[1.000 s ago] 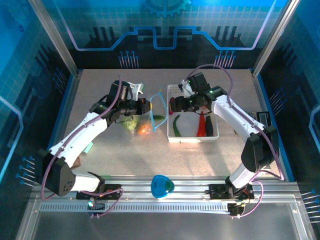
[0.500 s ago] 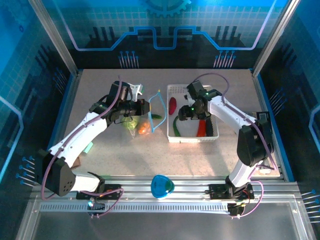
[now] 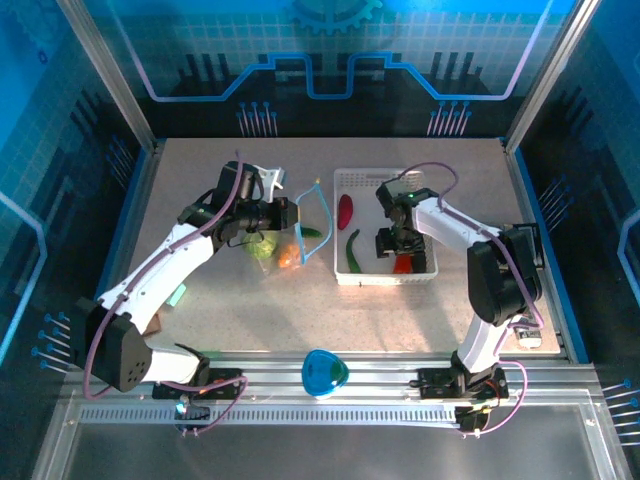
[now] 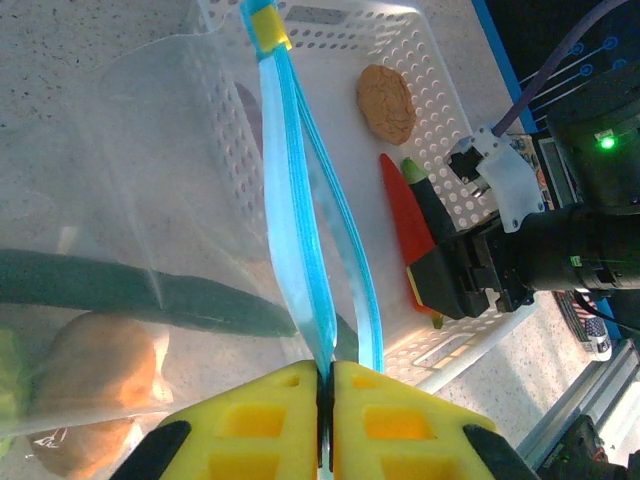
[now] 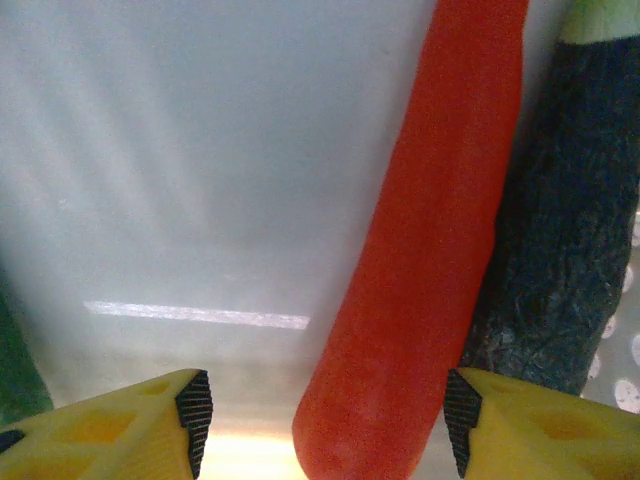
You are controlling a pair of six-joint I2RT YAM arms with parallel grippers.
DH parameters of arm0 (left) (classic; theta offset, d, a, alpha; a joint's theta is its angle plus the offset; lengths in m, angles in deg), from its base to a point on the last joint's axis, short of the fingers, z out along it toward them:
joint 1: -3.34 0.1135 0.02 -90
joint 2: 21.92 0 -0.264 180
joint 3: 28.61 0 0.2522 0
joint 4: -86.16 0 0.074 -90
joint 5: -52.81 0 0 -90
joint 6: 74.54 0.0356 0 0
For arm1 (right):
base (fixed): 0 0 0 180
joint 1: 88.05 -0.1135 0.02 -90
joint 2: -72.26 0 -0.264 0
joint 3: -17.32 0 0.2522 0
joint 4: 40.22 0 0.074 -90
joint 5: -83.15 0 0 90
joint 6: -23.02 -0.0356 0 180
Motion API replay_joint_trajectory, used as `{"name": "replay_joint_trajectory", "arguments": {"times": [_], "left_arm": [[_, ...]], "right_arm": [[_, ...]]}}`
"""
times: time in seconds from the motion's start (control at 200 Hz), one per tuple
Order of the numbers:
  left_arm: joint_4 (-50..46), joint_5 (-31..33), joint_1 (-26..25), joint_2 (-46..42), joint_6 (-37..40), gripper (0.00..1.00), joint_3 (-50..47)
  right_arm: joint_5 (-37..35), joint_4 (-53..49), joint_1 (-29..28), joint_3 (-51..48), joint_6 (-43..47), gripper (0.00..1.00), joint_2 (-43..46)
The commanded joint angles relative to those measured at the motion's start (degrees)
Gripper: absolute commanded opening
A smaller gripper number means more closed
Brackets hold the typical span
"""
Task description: Place the food in the zip-top bag and seal the zipper
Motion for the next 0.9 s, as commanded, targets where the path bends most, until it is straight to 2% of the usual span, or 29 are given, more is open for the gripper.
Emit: {"name": "replay_joint_trajectory", "arguments": {"times": [0.0, 0.51, 0.67, 0.85, 0.895], "left_arm": [[-0.8, 0.0, 0.7, 0.3, 1.1, 0.11, 0.1], [-0.8, -0.4, 1.0, -0.1, 1.0, 0.11, -0.2], [-0.9, -0.2, 1.0, -0.3, 0.9, 0.11, -0.4], [-0.8, -0.3, 1.1, -0.5, 0.8, 0.11, -0.4], [-0.9, -0.3, 1.1, -0.5, 0.8, 0.11, -0.4]], "right_arm": [[-1.3, -1.0, 0.9, -1.2, -1.2, 0.65, -0.2], [3.4, 2.3, 2.5, -2.1, -1.0, 0.64, -5.2], [4.3, 3.5, 2.5, -2.1, -1.1, 0.56, -4.8], [3.6, 3.7, 3.2, -0.9, -0.9, 0.55, -6.1], [3.6, 3.9, 3.2, -0.5, -0.7, 0.5, -6.7]]}}
